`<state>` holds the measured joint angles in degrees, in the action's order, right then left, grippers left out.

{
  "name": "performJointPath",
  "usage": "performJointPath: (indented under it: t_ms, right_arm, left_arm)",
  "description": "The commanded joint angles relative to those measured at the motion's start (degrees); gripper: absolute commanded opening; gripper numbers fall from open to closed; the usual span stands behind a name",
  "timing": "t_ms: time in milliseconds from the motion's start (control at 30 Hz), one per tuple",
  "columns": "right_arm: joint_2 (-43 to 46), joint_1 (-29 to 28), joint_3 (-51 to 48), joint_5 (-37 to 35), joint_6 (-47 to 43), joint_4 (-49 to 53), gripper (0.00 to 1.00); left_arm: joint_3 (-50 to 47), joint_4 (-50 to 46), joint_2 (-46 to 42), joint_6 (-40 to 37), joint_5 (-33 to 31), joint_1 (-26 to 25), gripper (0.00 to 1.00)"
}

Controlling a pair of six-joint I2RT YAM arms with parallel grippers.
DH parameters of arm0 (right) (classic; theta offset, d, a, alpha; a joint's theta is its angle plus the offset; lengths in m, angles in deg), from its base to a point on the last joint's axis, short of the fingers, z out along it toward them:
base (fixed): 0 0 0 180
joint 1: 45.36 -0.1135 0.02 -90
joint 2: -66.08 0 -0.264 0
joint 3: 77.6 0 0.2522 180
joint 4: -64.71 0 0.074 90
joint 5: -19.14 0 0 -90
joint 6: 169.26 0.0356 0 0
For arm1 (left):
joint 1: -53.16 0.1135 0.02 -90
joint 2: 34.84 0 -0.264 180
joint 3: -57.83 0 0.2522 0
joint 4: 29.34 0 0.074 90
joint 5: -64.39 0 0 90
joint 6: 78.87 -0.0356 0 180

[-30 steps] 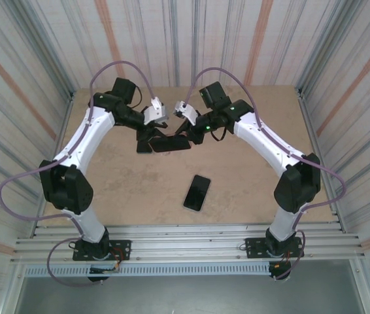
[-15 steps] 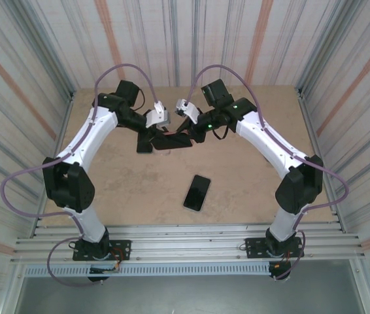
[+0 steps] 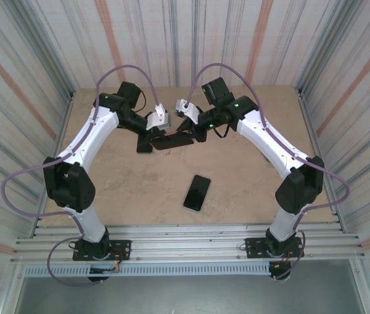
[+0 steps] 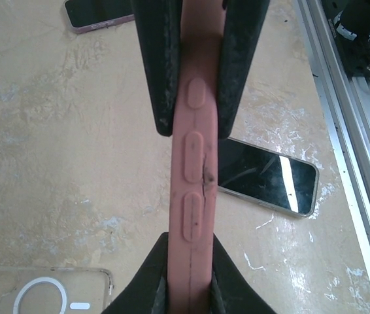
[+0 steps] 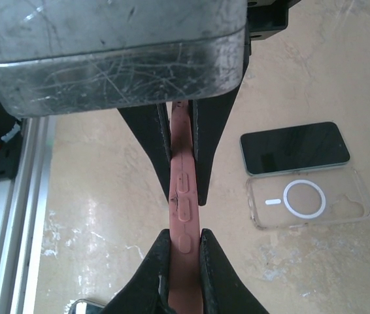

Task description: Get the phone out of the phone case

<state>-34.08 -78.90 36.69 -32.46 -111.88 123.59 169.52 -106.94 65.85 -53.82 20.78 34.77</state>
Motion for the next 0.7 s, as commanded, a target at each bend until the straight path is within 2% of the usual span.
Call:
performJointPath:
  t_ms: [0, 267, 367, 433, 567, 667]
  right_arm:
    - [0.4, -1.1, 2.4, 1.0, 0.7, -0.4, 0.19]
    - [1.3, -0.4, 1.5, -1.4, 1.2, -2.0, 0.43]
    - [3.4, 0.5, -1.6, -2.2, 5.2, -7.1, 0.59]
    - [6.0, 1.7, -5.5, -2.0, 11.3, -14.7, 0.66]
    - [12.1, 6.4, -17.9, 0.8, 33.3, -38.2, 0.82]
    - [15.1, 8.3, -25.2, -0.7, 47.1, -50.9, 0.83]
  left_arm:
    - [2.0, 0.9, 0.7, 2.4, 1.6, 0.0, 0.08]
    - [2.0, 3.6, -0.1, 6.8, 5.1, 1.1, 0.03]
    - [0.7, 7.8, -1.2, 11.7, 7.4, 1.8, 0.03]
    - [-1.3, 12.3, -2.5, 16.8, 7.6, 2.0, 0.03]
    - [-6.5, 27.0, -5.3, 33.5, 7.2, 2.0, 0.03]
    - [-12.0, 41.3, -8.2, 48.5, 7.1, 2.0, 0.05]
